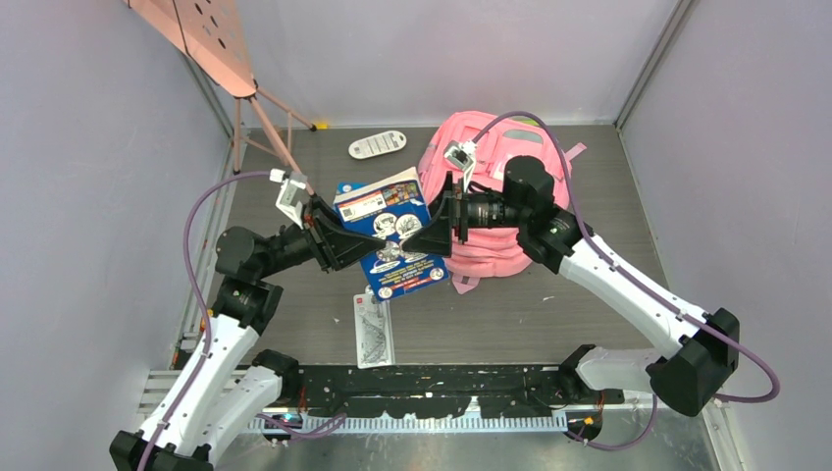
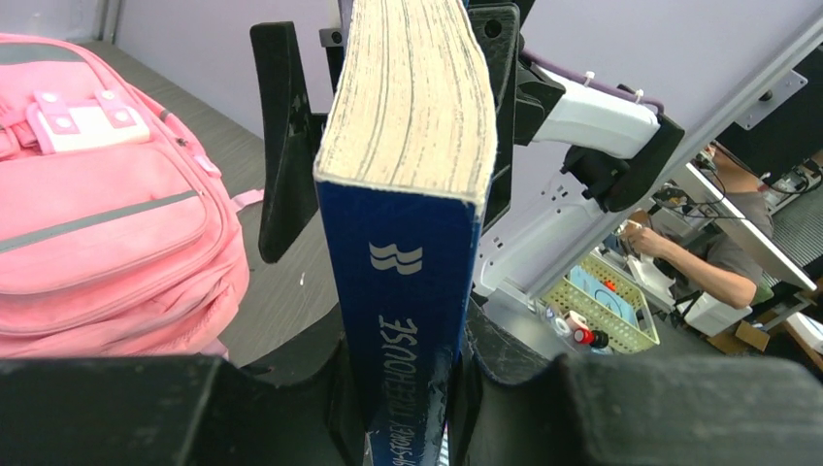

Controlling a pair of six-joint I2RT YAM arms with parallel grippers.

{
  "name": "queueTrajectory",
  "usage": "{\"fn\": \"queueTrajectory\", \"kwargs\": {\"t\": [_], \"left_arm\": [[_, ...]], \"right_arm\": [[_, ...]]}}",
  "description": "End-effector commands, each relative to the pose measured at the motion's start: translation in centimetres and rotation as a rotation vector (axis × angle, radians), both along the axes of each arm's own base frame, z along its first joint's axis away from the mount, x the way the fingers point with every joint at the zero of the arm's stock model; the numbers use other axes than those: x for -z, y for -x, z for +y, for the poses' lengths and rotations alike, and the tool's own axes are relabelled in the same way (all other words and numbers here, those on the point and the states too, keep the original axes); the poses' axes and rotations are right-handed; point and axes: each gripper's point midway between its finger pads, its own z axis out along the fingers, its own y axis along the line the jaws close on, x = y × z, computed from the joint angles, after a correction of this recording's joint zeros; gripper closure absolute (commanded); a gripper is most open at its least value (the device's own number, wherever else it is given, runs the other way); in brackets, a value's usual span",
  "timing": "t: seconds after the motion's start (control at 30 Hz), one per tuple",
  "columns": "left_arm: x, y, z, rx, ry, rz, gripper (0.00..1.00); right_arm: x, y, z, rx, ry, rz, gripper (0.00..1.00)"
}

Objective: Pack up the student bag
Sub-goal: Pick up the book from the center of the board.

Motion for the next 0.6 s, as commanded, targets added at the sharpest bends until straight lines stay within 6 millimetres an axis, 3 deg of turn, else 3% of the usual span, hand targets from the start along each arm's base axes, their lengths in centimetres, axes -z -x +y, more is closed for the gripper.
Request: {"fn": "queueTrajectory", "kwargs": {"t": [0.0,0.13,0.17,0.2,0.23,0.3,0.33,0.43,0.47,0.57], "left_arm": [[-3.9,1.4,0.3,0.021,0.034,-0.182,1.0],[-3.1,0.6,0.3,-0.01,-0.004,-0.171,1.0],[-2.9,0.4,0.3,-0.018,-0.016,-0.165,1.0],[-2.5,0.1,0.3,-0.029,-0.031,-0.156,1.0],[-2.0,-0.4,0.4,-0.047,-0.049,-0.146,1.0],[-0.7,-1.7,0.6,-0.11,-0.097,-0.105,0.98],[0.0,-2.8,1.0,-0.168,-0.127,-0.084,0.87],[3.3,-5.5,2.1,-0.298,-0.252,-0.034,0.39],[4.6,-6.4,2.3,-0.326,-0.285,-0.016,0.27],[8.0,-8.5,2.3,-0.378,-0.353,0.023,0.14]], "right_arm": [[-2.8,1.4,0.9,-0.074,-0.062,-0.065,0.13],[-3.7,1.6,0.8,-0.065,-0.111,-0.084,0.48],[-3.7,1.5,0.8,-0.053,-0.116,-0.076,0.63],[-3.8,1.4,0.7,-0.043,-0.125,-0.082,0.71],[-3.9,1.0,0.7,-0.01,-0.128,-0.079,0.86],[-3.7,-0.4,0.2,0.087,-0.124,-0.088,0.98],[-3.2,-0.8,-0.2,0.127,-0.104,-0.094,0.99],[-2.0,-4.2,-2.0,0.361,-0.045,-0.087,1.0],[-0.9,-5.0,-3.0,0.421,-0.002,-0.063,1.0],[1.5,-8.6,-6.8,0.665,0.097,0.002,1.0]]}}
